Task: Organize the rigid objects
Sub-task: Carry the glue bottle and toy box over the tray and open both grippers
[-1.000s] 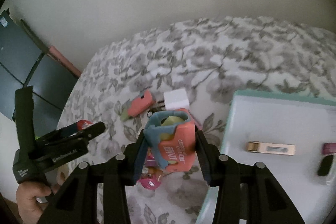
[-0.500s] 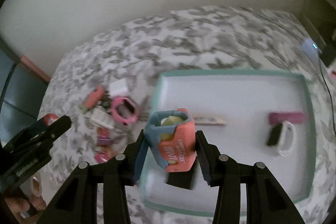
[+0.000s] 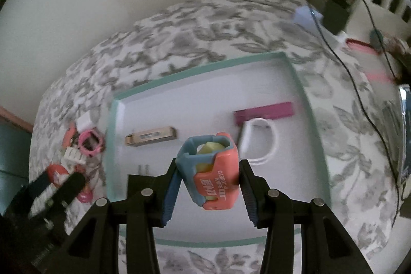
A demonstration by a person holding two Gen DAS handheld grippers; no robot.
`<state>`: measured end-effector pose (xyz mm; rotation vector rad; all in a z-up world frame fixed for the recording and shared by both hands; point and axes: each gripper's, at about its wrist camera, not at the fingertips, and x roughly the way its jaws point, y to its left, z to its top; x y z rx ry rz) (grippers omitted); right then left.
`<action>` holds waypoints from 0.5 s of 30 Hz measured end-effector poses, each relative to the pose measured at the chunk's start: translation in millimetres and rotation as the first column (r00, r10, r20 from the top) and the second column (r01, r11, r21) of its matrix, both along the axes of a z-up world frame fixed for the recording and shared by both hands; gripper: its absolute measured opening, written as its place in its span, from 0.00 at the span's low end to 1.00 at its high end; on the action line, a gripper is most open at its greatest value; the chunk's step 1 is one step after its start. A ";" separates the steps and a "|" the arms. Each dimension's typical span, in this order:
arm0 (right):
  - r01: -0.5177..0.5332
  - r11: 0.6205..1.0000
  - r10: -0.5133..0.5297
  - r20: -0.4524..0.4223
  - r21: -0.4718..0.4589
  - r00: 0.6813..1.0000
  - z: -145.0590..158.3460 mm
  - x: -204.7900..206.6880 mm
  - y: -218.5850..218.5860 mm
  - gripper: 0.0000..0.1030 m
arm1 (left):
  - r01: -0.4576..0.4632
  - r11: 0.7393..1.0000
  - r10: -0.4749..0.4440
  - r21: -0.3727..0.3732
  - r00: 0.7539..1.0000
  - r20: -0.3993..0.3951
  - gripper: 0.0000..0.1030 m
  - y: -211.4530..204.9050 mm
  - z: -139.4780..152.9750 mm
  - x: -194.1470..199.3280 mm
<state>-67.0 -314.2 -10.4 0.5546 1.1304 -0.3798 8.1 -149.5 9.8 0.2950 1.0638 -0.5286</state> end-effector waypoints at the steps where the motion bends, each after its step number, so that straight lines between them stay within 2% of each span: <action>1: 0.010 1.000 -0.010 -0.005 0.007 1.000 -1.7 -1.8 -4.9 0.46 | 0.010 1.000 -0.010 0.003 1.000 -0.002 0.77 -4.8 -1.8 -1.6; 8: 0.019 1.000 -0.018 -0.039 0.021 0.999 -11.0 -4.7 -19.6 0.46 | 0.057 0.995 -0.057 0.087 0.998 -0.007 0.77 -40.0 -27.9 -16.0; 15: 0.006 1.000 -0.005 -0.089 0.019 0.996 -22.2 -2.2 -21.7 0.46 | 0.116 0.981 -0.119 0.156 0.993 0.012 0.77 -59.5 -38.7 -28.1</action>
